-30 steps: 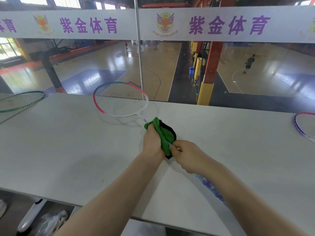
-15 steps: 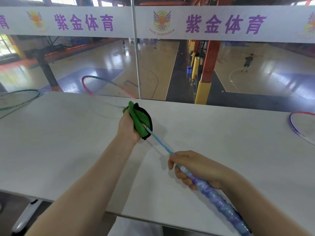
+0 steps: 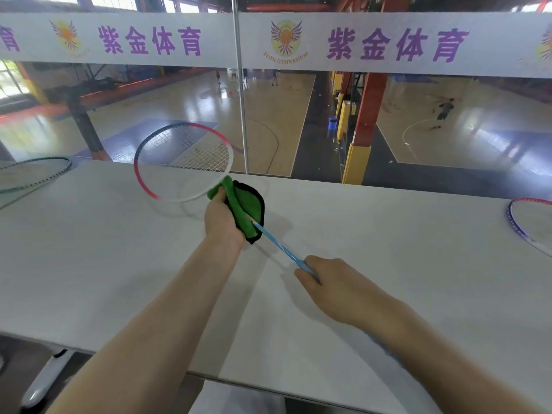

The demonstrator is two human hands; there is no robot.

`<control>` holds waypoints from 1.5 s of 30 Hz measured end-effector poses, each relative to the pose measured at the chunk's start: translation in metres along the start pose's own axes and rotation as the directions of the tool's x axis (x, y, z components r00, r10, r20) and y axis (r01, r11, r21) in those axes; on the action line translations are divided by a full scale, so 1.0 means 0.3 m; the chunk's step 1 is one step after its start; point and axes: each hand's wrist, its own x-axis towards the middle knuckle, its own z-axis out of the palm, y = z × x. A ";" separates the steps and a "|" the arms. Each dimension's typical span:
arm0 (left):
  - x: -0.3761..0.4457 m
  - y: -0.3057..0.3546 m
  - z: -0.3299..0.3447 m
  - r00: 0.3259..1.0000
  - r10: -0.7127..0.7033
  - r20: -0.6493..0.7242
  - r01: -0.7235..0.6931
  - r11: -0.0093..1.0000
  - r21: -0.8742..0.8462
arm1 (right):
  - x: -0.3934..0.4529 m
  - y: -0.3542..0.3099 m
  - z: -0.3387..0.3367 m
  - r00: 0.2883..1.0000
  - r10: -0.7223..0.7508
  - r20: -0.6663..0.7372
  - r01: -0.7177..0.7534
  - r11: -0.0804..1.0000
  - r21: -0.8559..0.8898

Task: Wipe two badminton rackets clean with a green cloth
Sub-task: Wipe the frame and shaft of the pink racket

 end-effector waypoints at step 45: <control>-0.085 0.026 0.075 0.978 0.206 0.042 -0.207 0.978 0.000 | 0.034 0.003 -0.088 0.992 -0.016 0.123 -0.043 0.885 0.464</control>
